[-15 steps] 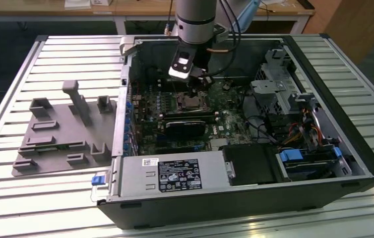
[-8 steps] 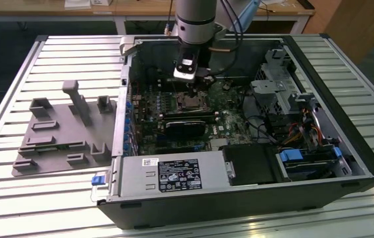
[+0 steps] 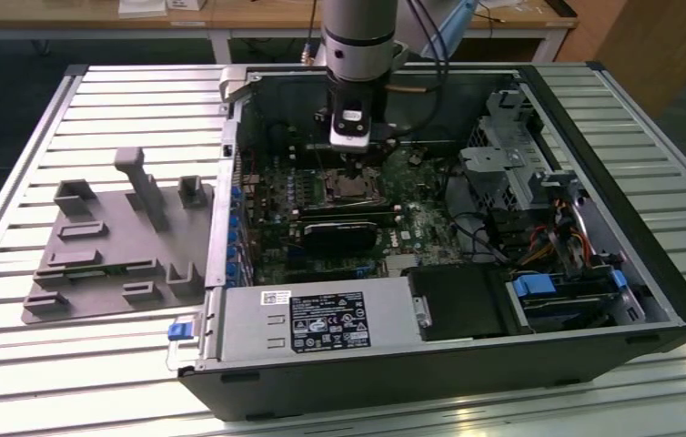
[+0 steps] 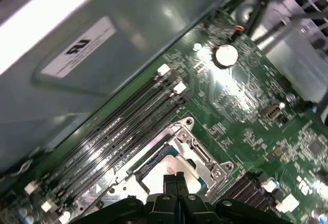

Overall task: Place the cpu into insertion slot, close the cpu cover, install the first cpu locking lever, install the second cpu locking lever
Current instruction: 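Close the cpu cover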

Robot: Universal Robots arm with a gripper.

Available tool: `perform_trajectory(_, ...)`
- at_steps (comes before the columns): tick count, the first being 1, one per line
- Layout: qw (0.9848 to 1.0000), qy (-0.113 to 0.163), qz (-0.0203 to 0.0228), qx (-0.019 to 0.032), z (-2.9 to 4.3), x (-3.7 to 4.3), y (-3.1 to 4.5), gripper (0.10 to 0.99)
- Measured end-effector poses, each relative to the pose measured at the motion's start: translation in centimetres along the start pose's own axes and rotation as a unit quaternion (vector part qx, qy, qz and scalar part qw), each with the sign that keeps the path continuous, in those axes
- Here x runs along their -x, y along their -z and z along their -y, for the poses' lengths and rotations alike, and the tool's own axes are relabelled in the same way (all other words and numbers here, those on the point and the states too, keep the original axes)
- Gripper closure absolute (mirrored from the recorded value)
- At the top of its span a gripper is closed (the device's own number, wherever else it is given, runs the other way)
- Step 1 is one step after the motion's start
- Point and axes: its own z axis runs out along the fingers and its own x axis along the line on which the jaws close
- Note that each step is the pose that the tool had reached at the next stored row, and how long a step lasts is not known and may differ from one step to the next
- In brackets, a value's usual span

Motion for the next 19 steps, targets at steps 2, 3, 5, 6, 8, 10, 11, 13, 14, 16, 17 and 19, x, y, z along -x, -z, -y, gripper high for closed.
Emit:
perform_trajectory(2, 0.9998, 0.018, -0.0006, 0.0006, 0.00, 0.00, -0.01, 0.984)
perform_trajectory(3, 0.9996, 0.027, -0.0008, 0.0009, 0.00, 0.00, -0.01, 0.984)
perform_trajectory(5, 0.9990, 0.045, -0.0014, 0.0014, 0.00, 0.00, -0.02, 0.984)
perform_trajectory(6, 0.9985, 0.055, -0.0017, 0.0017, 0.00, 0.00, -0.02, 0.984)
perform_trajectory(8, 0.9973, 0.073, -0.0022, 0.0023, 0.00, 0.00, -0.03, 0.984)
perform_trajectory(10, 0.9959, 0.091, -0.0028, 0.0029, 0.00, 0.00, -0.04, 0.984)
perform_trajectory(11, 0.9950, 0.100, -0.0031, 0.0032, 0.00, 0.00, -0.05, 0.984)
perform_trajectory(13, 0.9930, 0.118, -0.0036, 0.0038, 0.00, 0.00, -0.07, 0.984)
perform_trajectory(14, 0.9919, 0.127, -0.0039, 0.0041, 0.00, 0.00, -0.08, 0.984)
perform_trajectory(16, 0.9895, 0.145, -0.0044, 0.0046, 0.00, 0.00, -0.11, 0.984)
perform_trajectory(17, 0.9881, 0.154, -0.0047, 0.0049, 0.01, 0.00, -0.13, 0.984)
perform_trajectory(19, 0.9852, 0.171, -0.0053, 0.0054, 0.01, 0.00, -0.16, 0.984)
